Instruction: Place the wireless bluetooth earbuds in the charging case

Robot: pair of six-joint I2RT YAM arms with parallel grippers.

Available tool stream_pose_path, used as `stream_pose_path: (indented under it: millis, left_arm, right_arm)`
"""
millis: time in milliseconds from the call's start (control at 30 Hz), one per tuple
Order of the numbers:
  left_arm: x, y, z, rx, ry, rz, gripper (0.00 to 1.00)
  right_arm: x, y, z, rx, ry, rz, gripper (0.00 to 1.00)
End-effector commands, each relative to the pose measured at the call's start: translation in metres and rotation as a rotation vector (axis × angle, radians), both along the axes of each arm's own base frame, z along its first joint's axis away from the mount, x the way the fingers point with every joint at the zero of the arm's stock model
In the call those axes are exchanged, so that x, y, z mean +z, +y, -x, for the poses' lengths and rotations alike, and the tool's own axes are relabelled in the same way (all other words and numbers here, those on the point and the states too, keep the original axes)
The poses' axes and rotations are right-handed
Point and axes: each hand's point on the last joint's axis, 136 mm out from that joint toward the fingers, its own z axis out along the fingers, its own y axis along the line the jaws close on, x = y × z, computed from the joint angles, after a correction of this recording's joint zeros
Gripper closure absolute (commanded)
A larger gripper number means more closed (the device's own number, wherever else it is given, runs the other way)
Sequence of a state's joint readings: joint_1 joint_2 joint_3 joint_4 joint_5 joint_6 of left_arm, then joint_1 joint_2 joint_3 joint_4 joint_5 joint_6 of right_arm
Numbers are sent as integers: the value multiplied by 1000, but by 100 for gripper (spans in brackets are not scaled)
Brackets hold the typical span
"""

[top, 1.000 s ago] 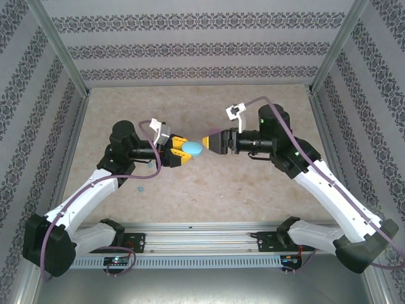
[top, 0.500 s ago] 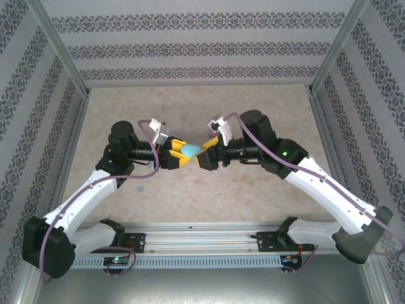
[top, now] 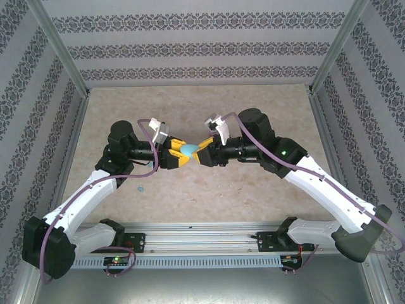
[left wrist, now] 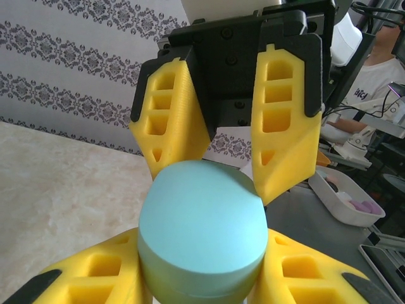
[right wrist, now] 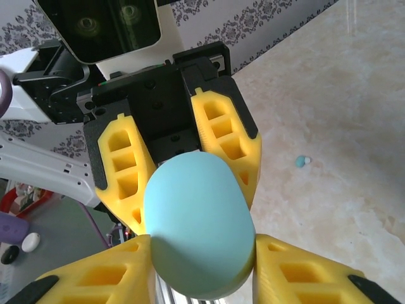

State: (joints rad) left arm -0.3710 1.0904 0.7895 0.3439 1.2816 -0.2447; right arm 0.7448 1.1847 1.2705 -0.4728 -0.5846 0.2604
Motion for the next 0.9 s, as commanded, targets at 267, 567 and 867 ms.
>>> stream_pose_path:
  millis: [267,567,867]
  left_arm:
    - [20,3,19,-70,-66,42,82]
    - [17,4,14,-46,-47,42,83]
    - [10,11,-2,27,-12,36,83]
  right_arm:
    - [12,-13,-39,-147,177,-155,59]
    - [-6,-28,-60,-293,245,-135,42]
    - [-2,-29,-61,-326,328,-145,33]
